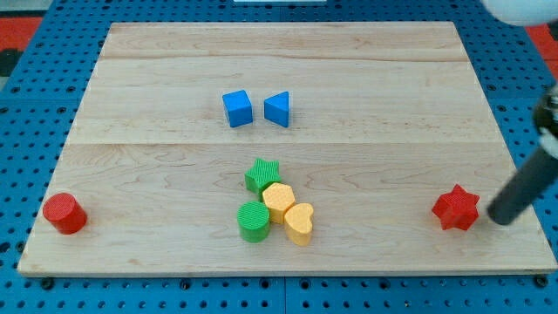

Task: Move the red star at the bottom of the blue cube

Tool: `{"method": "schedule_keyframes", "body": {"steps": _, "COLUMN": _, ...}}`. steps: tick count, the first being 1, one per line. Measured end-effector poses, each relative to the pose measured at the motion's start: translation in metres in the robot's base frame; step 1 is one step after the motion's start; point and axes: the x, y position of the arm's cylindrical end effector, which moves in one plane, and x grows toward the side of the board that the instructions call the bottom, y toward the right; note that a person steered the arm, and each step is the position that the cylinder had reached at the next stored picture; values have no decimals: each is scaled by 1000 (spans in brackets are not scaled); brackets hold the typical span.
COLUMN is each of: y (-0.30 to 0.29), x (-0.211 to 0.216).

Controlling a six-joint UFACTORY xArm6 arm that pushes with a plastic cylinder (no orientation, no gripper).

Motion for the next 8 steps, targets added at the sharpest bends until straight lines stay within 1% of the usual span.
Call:
{"method": "schedule_keyframes", "body": {"steps": 1, "y": -43, "x": -3}}
{"method": "schedule_keyframes", "body": {"steps": 2, "y": -44, "x": 4}}
{"method": "schedule_keyframes", "body": {"steps": 3, "y": -108, "x": -54}}
{"method": "schedule_keyframes", "body": {"steps": 4, "y": -124, "x": -41}}
{"method": "schedule_keyframes", "body": {"steps": 5, "y": -111, "x": -10}}
{"method": "schedule_keyframes", "body": {"steps": 6, "y": -150, "x": -27}}
{"method": "schedule_keyframes", "body": {"steps": 7, "y": -188, "x": -86}}
{"method": "schedule_keyframes", "body": {"steps": 8, "y": -204, "x": -98}}
